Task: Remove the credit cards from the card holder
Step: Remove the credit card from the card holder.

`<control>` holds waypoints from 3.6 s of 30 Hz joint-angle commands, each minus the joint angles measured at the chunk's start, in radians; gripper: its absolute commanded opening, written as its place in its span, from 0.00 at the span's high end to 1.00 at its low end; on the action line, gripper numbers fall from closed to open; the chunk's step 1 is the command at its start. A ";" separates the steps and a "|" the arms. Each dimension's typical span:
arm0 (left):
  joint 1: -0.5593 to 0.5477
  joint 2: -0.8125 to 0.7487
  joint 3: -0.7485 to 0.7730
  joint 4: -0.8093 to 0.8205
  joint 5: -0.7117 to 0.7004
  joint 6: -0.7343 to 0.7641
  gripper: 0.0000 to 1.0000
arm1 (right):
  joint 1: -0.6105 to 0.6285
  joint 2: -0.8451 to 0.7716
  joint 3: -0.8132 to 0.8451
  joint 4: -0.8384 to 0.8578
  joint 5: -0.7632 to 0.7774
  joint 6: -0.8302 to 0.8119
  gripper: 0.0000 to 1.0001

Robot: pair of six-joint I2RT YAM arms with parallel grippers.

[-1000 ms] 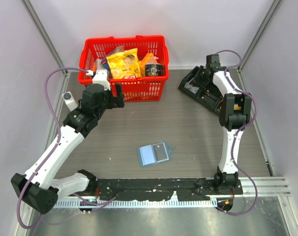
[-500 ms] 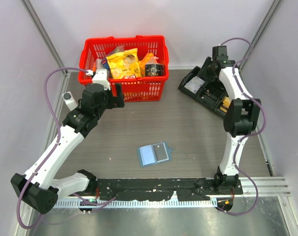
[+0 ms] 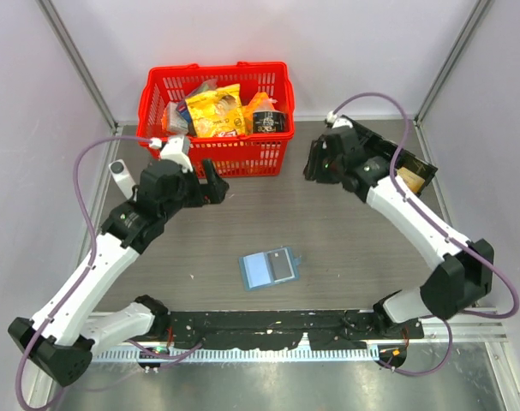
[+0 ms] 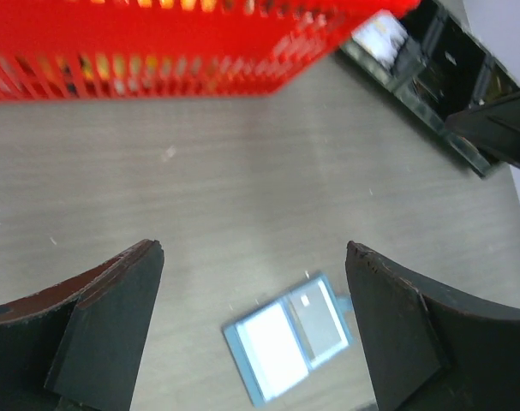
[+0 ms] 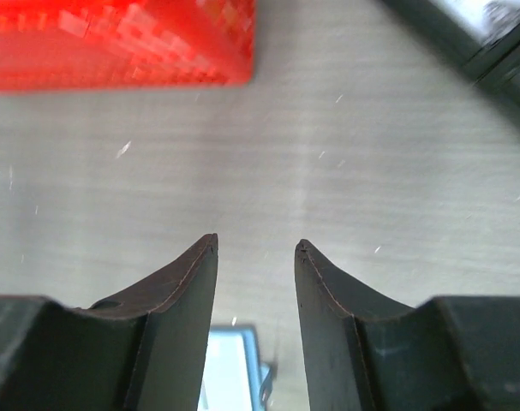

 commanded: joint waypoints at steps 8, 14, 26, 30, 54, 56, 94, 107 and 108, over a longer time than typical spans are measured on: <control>-0.211 -0.155 -0.284 0.046 0.015 -0.323 0.19 | 0.342 -0.249 -0.324 0.165 0.142 0.206 0.55; -0.349 -0.084 -0.341 0.106 -0.048 -0.400 0.25 | 0.468 -0.259 -0.454 0.245 0.148 0.290 0.57; -0.495 0.163 -0.419 0.276 -0.099 -0.470 0.48 | 0.543 -0.203 -0.669 0.405 0.102 0.404 0.67; -0.516 0.236 -0.408 0.273 -0.105 -0.469 0.57 | 0.547 -0.179 -0.717 0.432 0.081 0.416 0.67; -0.541 0.414 -0.376 0.084 -0.194 -0.467 0.66 | 0.547 -0.097 -0.721 0.342 0.089 0.393 0.64; -0.541 0.413 -0.384 0.089 -0.191 -0.473 0.66 | 0.547 -0.094 -0.720 0.334 0.093 0.395 0.64; -0.542 0.362 -0.473 0.232 -0.111 -0.547 0.79 | 0.576 -0.163 -0.660 0.472 -0.184 0.355 0.71; -0.541 0.198 -0.552 0.216 -0.195 -0.633 0.78 | 0.605 -0.070 -0.661 0.550 -0.241 0.356 0.66; -0.542 0.172 -0.565 0.203 -0.209 -0.642 0.77 | 0.605 -0.082 -0.666 0.549 -0.218 0.355 0.66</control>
